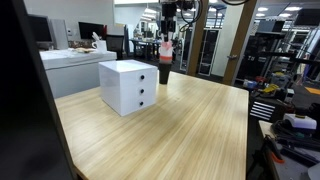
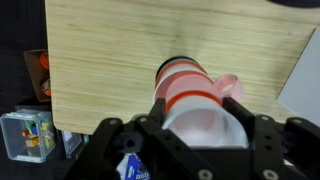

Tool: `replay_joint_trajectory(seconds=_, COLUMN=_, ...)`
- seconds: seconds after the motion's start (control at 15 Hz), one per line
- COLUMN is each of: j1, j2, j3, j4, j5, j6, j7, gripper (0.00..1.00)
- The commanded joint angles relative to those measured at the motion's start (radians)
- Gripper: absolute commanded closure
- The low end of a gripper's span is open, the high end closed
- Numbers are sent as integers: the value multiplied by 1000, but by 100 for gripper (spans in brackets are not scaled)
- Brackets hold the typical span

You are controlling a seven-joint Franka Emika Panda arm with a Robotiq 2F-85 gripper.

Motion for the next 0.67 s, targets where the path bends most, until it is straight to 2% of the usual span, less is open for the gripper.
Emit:
replay_joint_trajectory(seconds=0.0, j1=1, j2=-21, j3=1, j4=-21, j5=14, j6=-39, j7=31, gripper=64)
replay_joint_trajectory(seconds=0.6, j1=-1, j2=-14, j3=2, j4=-22, j5=16, j6=-63, j7=60, gripper=64)
